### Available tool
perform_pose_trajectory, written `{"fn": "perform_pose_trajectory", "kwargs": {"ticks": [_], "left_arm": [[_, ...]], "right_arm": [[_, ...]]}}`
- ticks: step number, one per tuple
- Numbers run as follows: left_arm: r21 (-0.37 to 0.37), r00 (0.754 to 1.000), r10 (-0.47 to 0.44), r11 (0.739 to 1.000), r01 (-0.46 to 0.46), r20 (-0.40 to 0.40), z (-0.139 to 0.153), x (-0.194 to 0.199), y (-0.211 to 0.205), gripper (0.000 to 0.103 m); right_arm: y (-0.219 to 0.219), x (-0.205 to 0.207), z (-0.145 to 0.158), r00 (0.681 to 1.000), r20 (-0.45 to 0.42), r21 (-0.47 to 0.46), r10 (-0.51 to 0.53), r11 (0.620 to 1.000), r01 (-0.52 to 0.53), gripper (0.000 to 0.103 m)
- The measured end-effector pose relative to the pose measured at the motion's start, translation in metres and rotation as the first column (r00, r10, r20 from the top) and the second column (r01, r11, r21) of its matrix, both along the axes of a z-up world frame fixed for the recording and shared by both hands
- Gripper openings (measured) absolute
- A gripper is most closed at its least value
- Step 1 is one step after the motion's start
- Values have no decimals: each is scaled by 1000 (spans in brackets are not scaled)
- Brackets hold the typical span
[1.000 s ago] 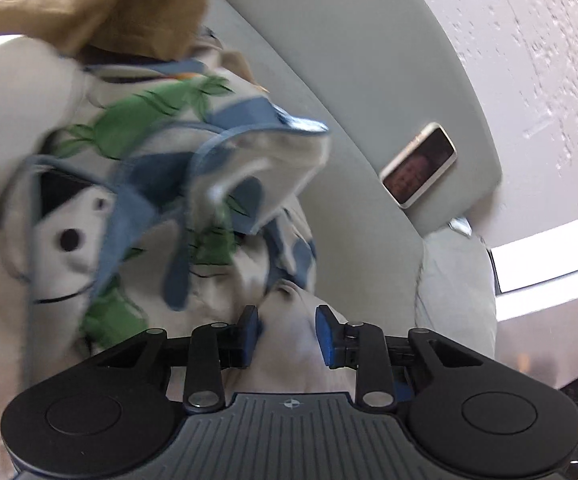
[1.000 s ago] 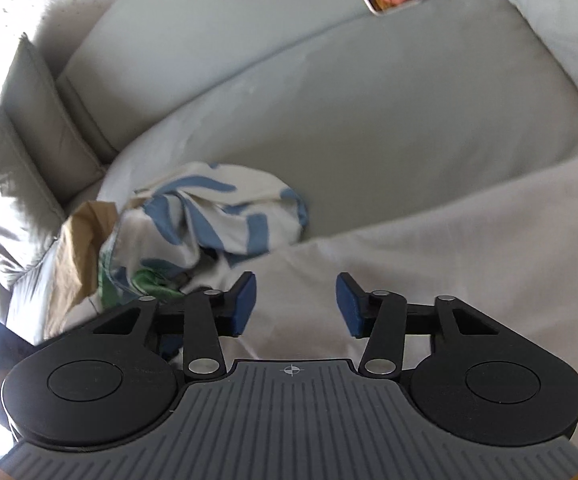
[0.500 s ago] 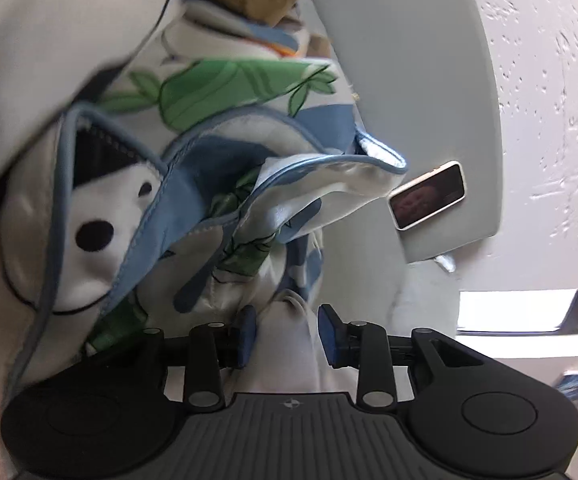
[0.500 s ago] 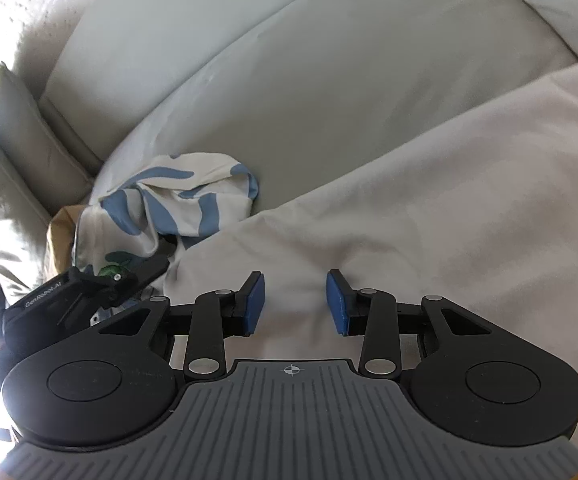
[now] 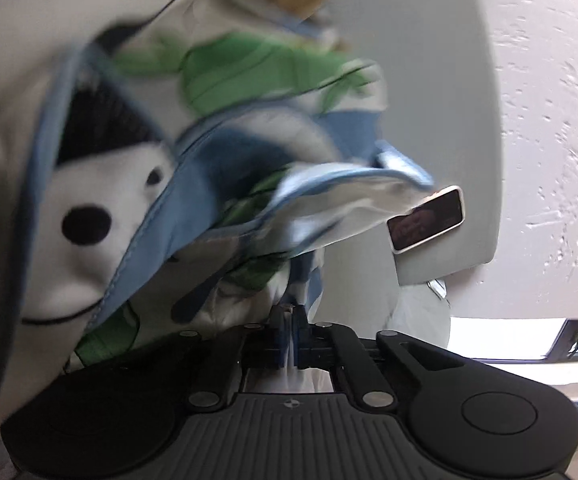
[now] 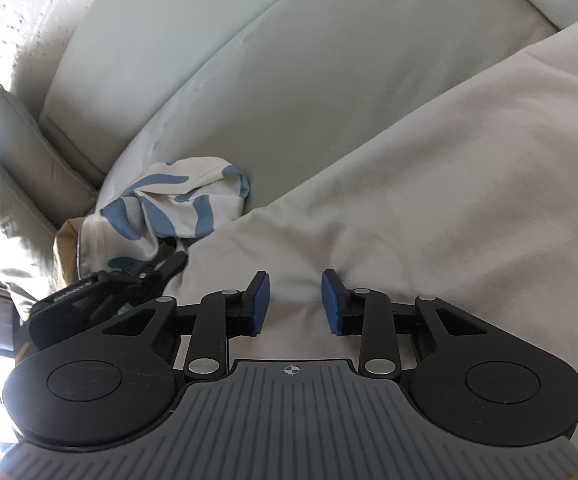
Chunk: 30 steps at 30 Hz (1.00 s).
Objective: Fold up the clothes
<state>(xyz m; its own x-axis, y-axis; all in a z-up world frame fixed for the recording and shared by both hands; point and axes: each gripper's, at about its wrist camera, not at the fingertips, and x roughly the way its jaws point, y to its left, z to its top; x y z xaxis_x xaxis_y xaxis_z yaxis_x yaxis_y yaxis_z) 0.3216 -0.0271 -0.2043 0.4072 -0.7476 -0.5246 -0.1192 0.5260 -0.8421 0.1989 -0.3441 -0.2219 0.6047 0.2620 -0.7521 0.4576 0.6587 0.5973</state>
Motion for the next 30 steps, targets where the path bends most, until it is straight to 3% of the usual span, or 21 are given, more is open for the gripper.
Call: {"fn": "perform_pose_trajectory", "kwargs": {"ticks": [3,6,7,9,10,12,14,17,19,21,22,24,25,26,27,29,30], "left_arm": [[87,984,-3,996,-13,178,28,-16,0,0],[213,955,-26,976,-39,294,42,-30,-4,0],[281,942,-36,958,-64,335,48,-34,-8,0],[441,896,-38,879,-180,442,61,-40,-10,0],[448,888,-20,868,-213,460,65,-40,-4,0],[341,907,40,919,-199,420,61,-36,16,7],[280,924,33,948,-149,380,59,-36,16,9],[222,924,-68,975,-18,376,64,-46,-7,9],[236,915,-134,971,44,381,61,-54,-31,12],[340,915,-191,938,64,355,54,-56,-53,15],[407,922,-221,910,78,319,47,-54,-62,15],[545,943,-221,837,53,247,37,-52,-65,12],[616,954,-193,788,13,227,35,-52,-60,9],[656,957,-164,754,-36,241,37,-53,-54,9],[698,955,-133,709,-96,267,43,-54,-47,9],[712,946,-99,683,-161,309,56,-57,-33,8],[697,941,-112,700,-154,320,61,-64,-33,7]], "right_arm": [[2,0,1,1000,-11,-33,1,999,-1,24],[2,-2,0,1000,-16,-47,-3,999,2,19],[2,-2,-1,1000,-18,-49,-3,999,2,19],[3,-2,0,1000,-26,-57,-3,998,2,18],[3,-2,0,1000,-29,-60,-3,998,1,18],[4,-3,2,1000,-28,-65,3,998,-5,19],[4,-6,6,1000,-25,-76,4,997,-5,22],[7,-13,20,1000,19,-124,-4,992,7,30],[11,-11,27,998,55,-137,10,991,-3,31],[17,-3,28,997,66,-129,38,991,-29,37],[21,2,26,996,59,-132,63,990,-55,38],[30,10,21,993,42,-139,111,985,-104,40],[30,12,17,992,7,-157,126,980,-124,40],[30,12,13,990,-26,-175,138,974,-140,34],[25,8,12,991,-42,-210,124,969,-130,16],[2,-8,14,997,-51,-251,54,966,-66,12],[-12,-18,17,999,-46,-253,8,967,-19,14]]}}
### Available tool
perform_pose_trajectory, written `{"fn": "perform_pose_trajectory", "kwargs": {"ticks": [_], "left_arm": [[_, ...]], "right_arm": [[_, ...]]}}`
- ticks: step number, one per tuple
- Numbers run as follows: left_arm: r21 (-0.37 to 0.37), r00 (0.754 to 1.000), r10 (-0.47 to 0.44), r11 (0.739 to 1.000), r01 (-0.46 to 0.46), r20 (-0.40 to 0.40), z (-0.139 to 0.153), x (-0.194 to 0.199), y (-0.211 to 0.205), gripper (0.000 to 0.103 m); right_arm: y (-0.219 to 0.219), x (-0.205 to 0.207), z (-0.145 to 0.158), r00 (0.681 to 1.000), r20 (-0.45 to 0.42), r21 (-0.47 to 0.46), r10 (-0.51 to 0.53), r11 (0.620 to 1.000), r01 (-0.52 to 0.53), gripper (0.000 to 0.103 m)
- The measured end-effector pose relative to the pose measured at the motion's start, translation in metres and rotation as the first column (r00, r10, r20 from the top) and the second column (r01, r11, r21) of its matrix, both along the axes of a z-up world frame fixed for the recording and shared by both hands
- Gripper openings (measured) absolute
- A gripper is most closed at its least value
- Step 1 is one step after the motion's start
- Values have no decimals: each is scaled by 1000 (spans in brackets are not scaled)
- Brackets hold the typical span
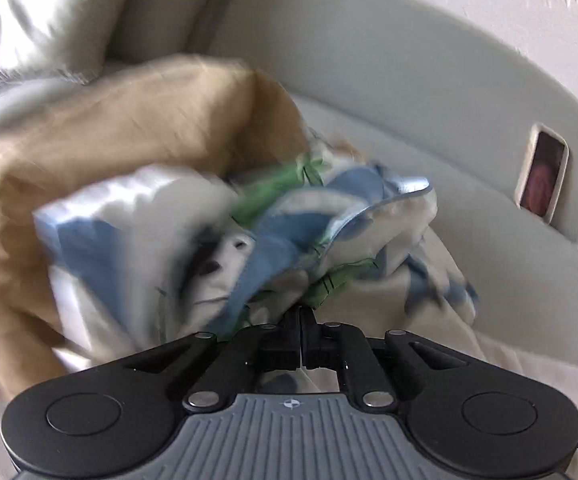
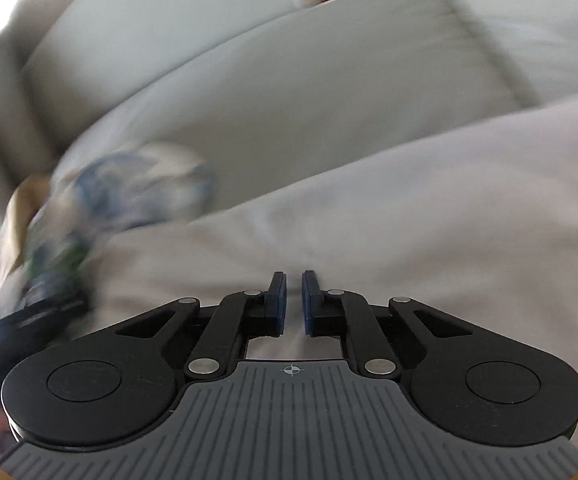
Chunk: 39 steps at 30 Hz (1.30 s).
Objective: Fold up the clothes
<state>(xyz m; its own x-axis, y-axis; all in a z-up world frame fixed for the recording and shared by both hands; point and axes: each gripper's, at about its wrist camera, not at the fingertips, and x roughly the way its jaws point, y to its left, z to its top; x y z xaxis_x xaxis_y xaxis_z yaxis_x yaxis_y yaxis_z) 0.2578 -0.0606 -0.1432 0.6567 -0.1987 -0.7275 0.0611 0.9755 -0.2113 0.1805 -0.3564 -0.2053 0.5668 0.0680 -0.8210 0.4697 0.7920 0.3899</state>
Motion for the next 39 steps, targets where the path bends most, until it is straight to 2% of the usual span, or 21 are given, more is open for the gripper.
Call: {"fn": "perform_pose_trajectory", "kwargs": {"ticks": [1,3,6,7,9,10,11,12,15,17,19,20,23,25,27,29,30,31,33,36,39], "left_arm": [[-28,999,-34,999,34,5,5,-8,-2,9],[-83,995,-101,991,102,19,15,-24,-7,12],[-120,956,-293,948,293,26,16,-59,-42,14],[-122,939,-344,931,344,23,11,-68,-56,20],[-51,921,-390,919,390,4,0,-93,-78,23],[14,917,-397,917,398,-22,-9,-98,-84,24],[87,916,-398,912,402,-53,-19,-101,-90,24],[115,920,-385,913,391,-68,-22,-99,-87,23],[152,942,-321,931,333,-98,-22,-94,-68,11],[126,952,-282,947,296,-116,-19,-93,-53,11],[117,955,-271,951,285,-119,-18,-94,-47,11],[131,957,-267,951,281,-116,-16,-96,-49,11],[188,962,-255,944,270,-102,-7,-104,-57,11],[200,961,-262,941,274,-85,6,-115,-53,14],[203,956,-287,934,294,-65,18,-132,-51,25],[169,932,-359,917,362,-54,22,-149,-66,26],[161,916,-398,902,401,-54,23,-158,-77,26],[157,897,-438,884,441,-54,22,-167,-89,29],[206,870,-490,846,491,-61,17,-182,-111,30],[288,842,-533,797,531,-78,4,-194,-138,35],[349,838,-540,771,532,-85,-7,-203,-145,37]], "right_arm": [[-14,-12,4,999,2,-8,-45,999,45,16],[-32,-34,16,994,13,-45,-107,993,107,29],[-33,-56,28,995,49,-61,-92,994,95,39],[-29,-59,29,996,54,-61,-73,995,76,39],[-16,-57,27,998,53,-83,-23,996,27,42],[-9,-56,24,999,48,-109,4,994,1,45],[-1,-53,19,998,39,-145,40,989,-34,53],[7,-52,15,997,27,-184,79,980,-73,62],[31,-68,8,964,-76,-358,253,896,-264,65],[45,-93,10,937,-132,-429,322,834,-347,69],[41,-119,13,933,-146,-407,329,840,-359,70],[32,-130,14,940,-157,-365,303,866,-341,71],[4,-164,17,952,-201,-239,229,932,-274,70],[-12,-185,19,958,-231,-204,171,954,-220,61],[-33,-206,32,986,-127,-147,104,981,-123,60],[-51,-219,45,1000,-5,-88,16,996,-17,59],[-55,-219,49,999,38,-78,-15,997,18,50],[-58,-215,51,997,66,-80,-35,996,40,44],[-56,-200,48,995,86,-71,-48,996,54,29],[-45,-177,38,995,101,-73,-24,997,31,25],[-32,-158,22,999,46,-222,-21,975,30,27]]}}
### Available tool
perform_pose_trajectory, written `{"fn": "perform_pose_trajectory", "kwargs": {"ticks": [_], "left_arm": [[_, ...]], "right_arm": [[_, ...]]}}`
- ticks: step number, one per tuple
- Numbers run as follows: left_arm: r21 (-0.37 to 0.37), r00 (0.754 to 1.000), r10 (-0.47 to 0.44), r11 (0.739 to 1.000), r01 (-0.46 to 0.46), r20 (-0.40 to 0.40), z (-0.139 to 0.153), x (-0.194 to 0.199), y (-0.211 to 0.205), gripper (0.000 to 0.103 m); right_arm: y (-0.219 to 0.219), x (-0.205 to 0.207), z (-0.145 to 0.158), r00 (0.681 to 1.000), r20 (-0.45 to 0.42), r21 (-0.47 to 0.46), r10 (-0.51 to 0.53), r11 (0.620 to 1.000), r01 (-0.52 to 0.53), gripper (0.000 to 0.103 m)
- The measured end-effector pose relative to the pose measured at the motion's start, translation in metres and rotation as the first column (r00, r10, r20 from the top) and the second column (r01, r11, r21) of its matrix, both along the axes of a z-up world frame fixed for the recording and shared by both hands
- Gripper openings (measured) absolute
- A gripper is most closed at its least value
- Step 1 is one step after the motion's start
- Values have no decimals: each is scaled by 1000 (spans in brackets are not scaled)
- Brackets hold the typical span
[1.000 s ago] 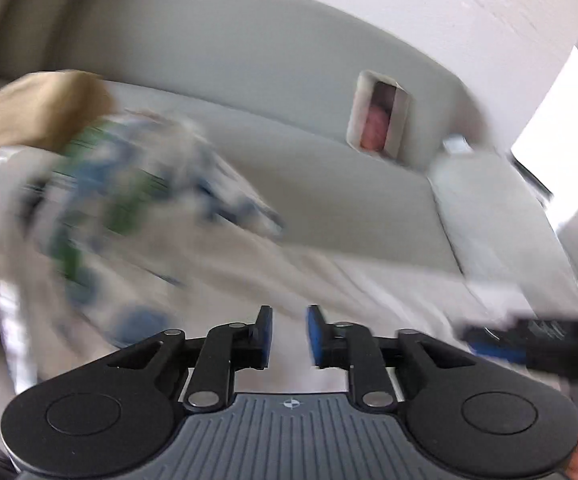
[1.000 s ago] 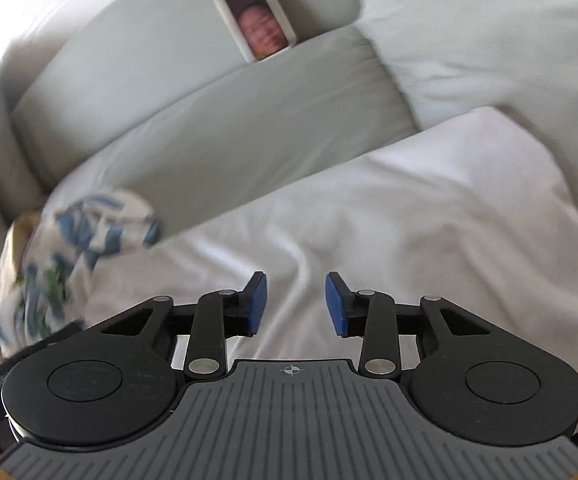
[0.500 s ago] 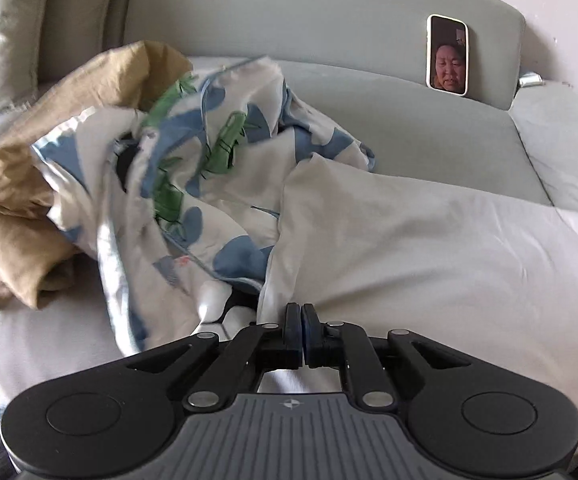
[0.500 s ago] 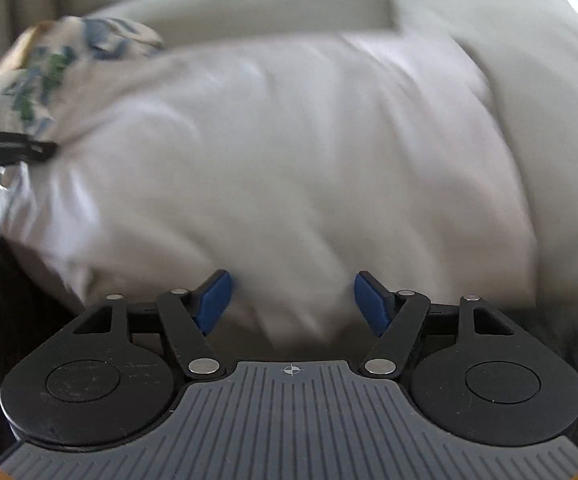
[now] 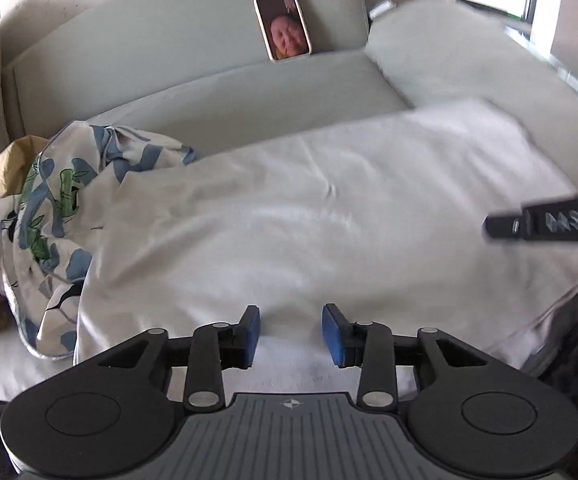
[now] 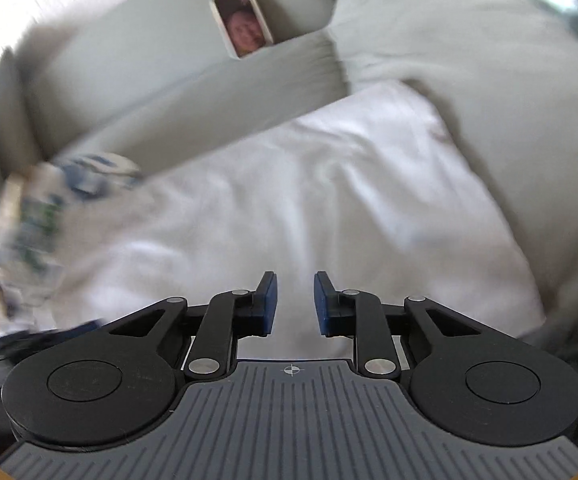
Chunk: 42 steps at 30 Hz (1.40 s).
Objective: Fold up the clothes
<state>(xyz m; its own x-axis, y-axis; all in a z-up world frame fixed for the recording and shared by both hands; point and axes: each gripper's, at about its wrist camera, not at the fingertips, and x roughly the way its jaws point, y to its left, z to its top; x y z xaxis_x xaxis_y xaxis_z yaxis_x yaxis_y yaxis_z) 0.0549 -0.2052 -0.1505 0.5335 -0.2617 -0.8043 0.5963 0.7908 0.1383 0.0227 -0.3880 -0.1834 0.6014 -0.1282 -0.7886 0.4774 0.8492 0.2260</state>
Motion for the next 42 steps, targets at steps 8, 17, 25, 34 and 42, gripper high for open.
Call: {"fn": "perform_pose_trajectory", "kwargs": {"ticks": [8,17,25,34,42], "left_arm": [[-59,996,-34,998,29,-83,-3,-2,31,36],[-74,996,-23,997,16,-89,-7,-3,34,37],[-119,991,-14,993,-2,-133,-9,6,42,40],[-131,990,-4,991,-15,-141,-10,9,42,41],[-139,991,-9,990,-10,-134,-11,7,45,42]], "right_arm": [[-42,-18,1,982,-184,77,34,997,-20,32],[-85,15,0,986,113,383,-120,921,68,28],[-133,17,-38,951,18,402,-310,873,277,0],[-102,-29,27,974,2,270,-228,938,219,19],[-50,-43,-18,986,-28,410,-164,898,161,0]]}}
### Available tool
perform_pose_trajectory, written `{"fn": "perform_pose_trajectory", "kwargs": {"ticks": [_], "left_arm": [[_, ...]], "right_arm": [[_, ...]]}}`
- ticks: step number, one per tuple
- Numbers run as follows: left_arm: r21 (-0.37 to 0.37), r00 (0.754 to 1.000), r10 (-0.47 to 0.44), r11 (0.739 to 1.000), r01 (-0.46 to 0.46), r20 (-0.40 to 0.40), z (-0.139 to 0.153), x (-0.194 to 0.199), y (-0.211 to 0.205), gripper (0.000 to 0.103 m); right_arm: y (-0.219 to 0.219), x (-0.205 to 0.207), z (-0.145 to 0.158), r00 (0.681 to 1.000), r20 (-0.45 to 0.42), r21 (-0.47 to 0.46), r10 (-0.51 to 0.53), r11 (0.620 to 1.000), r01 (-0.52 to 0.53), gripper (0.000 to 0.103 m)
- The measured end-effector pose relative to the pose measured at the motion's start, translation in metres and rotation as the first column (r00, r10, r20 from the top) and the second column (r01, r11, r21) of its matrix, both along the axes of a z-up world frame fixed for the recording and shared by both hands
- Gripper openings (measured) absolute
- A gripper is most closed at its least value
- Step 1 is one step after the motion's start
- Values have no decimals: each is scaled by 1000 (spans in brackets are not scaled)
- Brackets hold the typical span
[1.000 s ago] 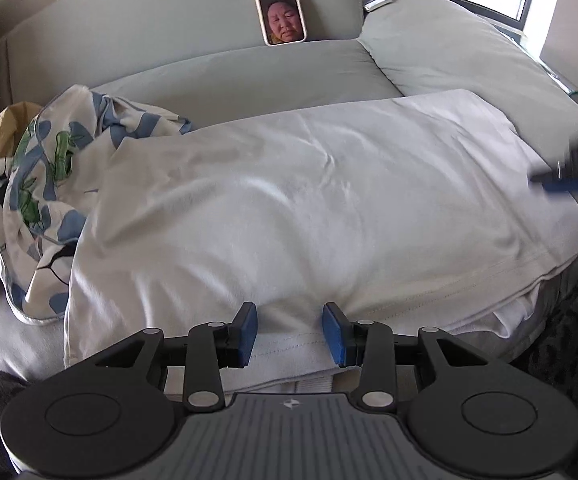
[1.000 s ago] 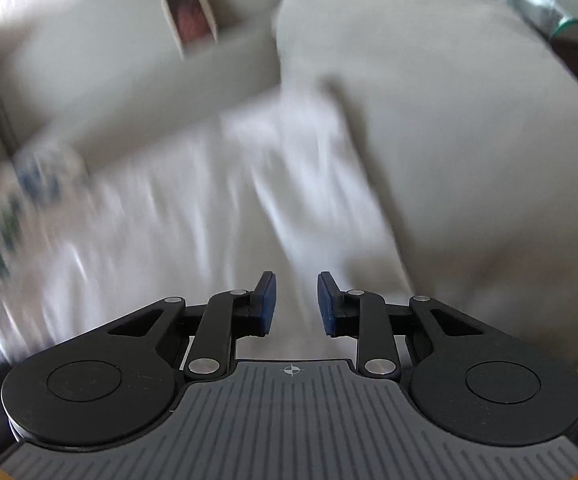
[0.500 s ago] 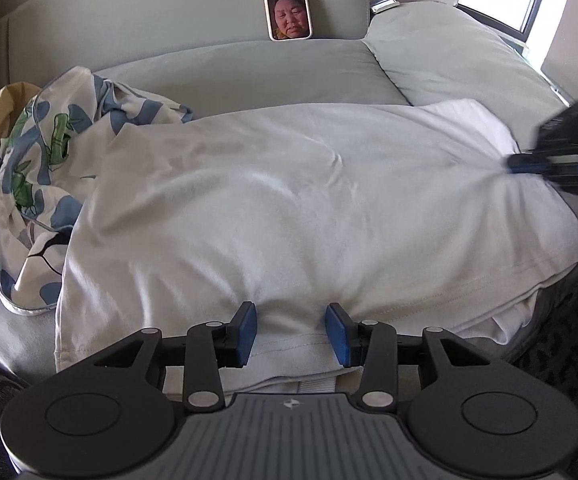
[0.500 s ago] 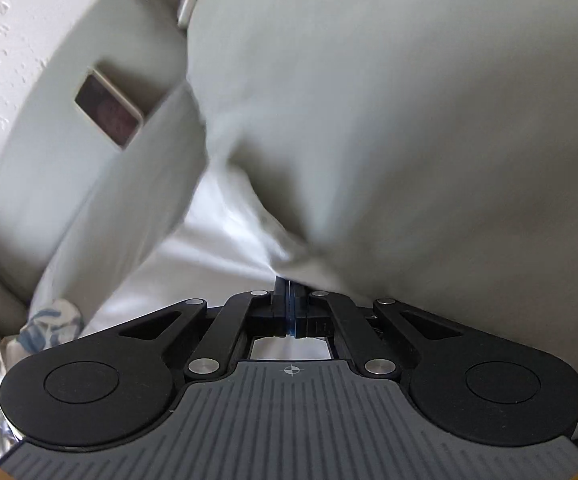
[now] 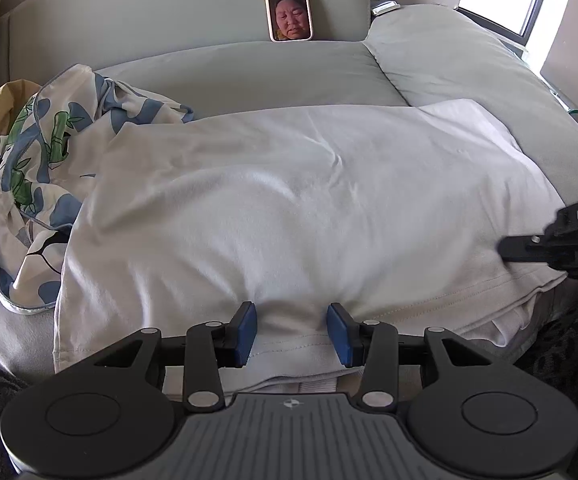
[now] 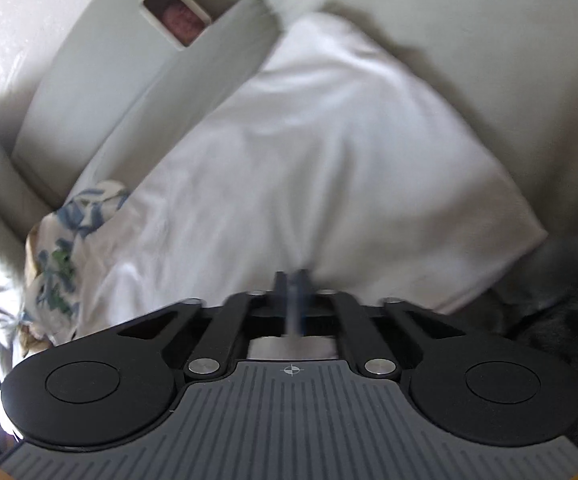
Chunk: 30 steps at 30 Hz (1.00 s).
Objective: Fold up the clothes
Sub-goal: 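Pinch the folded white sweatshirt edge with the right gripper and lift it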
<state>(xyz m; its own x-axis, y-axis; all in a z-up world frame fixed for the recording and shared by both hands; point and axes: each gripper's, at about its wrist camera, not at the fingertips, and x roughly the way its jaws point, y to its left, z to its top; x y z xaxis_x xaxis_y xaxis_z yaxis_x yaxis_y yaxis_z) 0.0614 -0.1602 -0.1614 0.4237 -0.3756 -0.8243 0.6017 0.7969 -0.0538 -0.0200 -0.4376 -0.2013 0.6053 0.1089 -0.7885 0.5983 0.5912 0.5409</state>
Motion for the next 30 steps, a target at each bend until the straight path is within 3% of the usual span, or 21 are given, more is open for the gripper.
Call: {"fn": "perform_pose_trajectory", "kwargs": {"ticks": [2,4,5,8,9,12,15,21,30], "left_arm": [[-1,1000,2,1000,-2,6,0,-2,0,42],[-2,1000,3,1000,-3,7,0,-2,0,42],[-3,1000,3,1000,-3,7,0,-2,0,42],[-4,1000,5,1000,-5,2,0,0,0,42],[-3,1000,6,1000,-6,1,0,0,0,42],[-2,1000,7,1000,-7,1,0,0,0,42],[-3,1000,16,1000,-16,-3,3,-4,0,42],[-8,1000,17,1000,-18,-7,2,-2,0,42],[-12,1000,13,1000,-14,-15,3,1,1,42]], "right_arm": [[-17,-12,2,994,-58,11,-88,996,89,0],[-18,-24,14,979,-132,-115,-153,984,138,7],[-17,-32,22,976,-119,-124,-182,978,167,15],[-13,-62,44,962,-7,-39,-274,961,273,62],[-11,-73,50,950,26,-1,-311,950,311,66],[-7,-90,47,925,35,125,-378,920,371,66],[5,-84,31,911,0,175,-411,897,405,65],[4,-63,-4,868,-42,154,-496,855,496,55],[-1,-65,-22,807,125,108,-577,816,567,53]]}}
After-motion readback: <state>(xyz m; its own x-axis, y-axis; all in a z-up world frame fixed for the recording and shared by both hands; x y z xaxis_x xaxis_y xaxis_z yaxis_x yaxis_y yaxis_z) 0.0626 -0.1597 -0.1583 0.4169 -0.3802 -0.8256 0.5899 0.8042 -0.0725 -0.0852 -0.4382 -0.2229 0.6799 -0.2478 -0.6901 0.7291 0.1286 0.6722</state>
